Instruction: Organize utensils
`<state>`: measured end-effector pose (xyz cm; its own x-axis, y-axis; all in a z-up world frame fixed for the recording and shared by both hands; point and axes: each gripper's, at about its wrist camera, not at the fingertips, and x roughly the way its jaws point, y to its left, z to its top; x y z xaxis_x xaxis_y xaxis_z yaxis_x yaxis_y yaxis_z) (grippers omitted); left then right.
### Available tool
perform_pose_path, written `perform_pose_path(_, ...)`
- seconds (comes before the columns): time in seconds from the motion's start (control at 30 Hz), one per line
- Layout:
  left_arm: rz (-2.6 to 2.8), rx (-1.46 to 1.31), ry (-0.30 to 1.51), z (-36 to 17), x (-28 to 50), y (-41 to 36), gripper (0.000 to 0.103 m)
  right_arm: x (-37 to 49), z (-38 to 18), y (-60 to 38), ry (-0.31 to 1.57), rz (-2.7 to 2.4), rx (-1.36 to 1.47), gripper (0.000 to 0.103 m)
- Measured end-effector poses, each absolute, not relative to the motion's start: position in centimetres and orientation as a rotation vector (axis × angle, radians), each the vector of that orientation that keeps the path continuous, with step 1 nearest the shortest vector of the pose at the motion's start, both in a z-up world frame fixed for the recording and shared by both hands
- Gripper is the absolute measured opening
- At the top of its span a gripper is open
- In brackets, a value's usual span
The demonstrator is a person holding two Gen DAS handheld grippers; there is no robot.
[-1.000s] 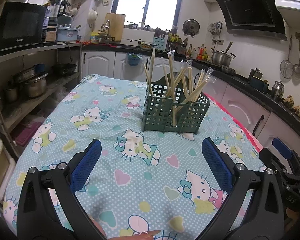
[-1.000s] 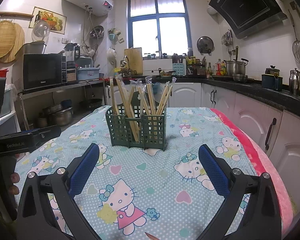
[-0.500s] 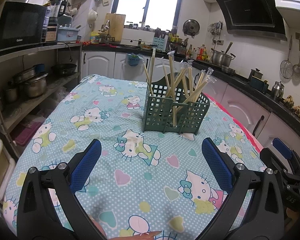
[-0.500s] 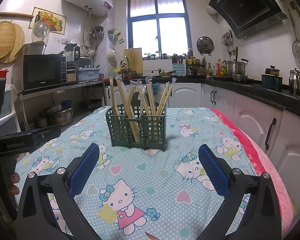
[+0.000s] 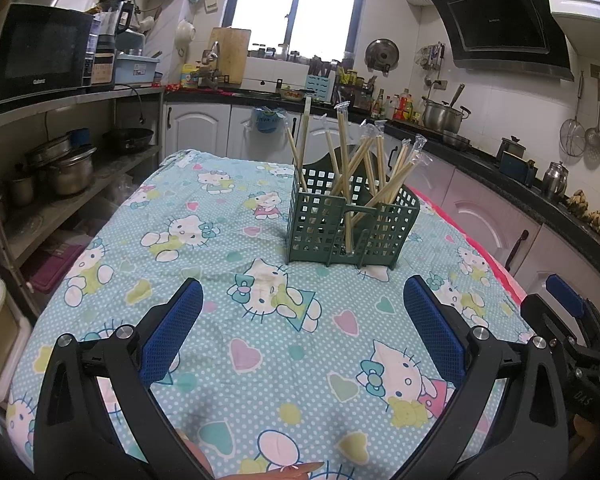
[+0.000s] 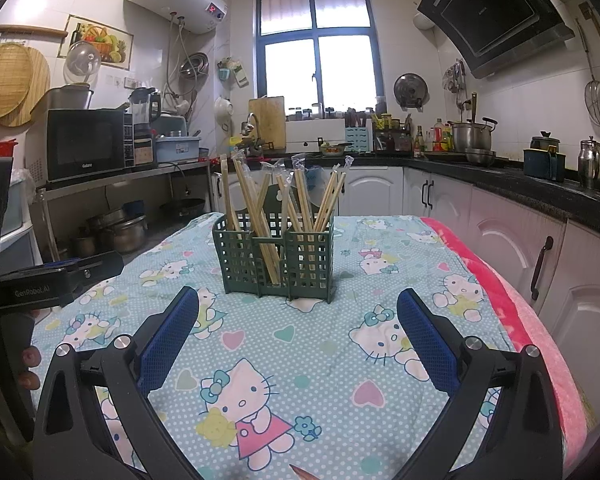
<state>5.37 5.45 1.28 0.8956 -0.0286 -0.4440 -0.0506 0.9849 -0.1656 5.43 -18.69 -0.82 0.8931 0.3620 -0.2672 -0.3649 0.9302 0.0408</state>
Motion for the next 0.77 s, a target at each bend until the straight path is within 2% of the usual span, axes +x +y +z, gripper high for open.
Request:
perform_pose_path(0.5, 0.057, -0.186, 0.526, 0.3, 6.5, 6.5, 0.093, 6.0, -1.0, -18.9, 0.318, 0.313, -0.014, 0.097)
perform_pose_path(0.63, 0.123, -0.201, 0.594, -0.7, 8.7, 9.2, 0.093, 8.5, -1.3, -20.5, 0.383, 0.231, 0.008, 0.097)
perform_pose_path(0.77, 0.275, -0.2, 0.721, -2.6, 13.0, 14.0, 0.093, 14.5, -2.2, -23.3, 0.548, 0.102, 0.02, 0.097)
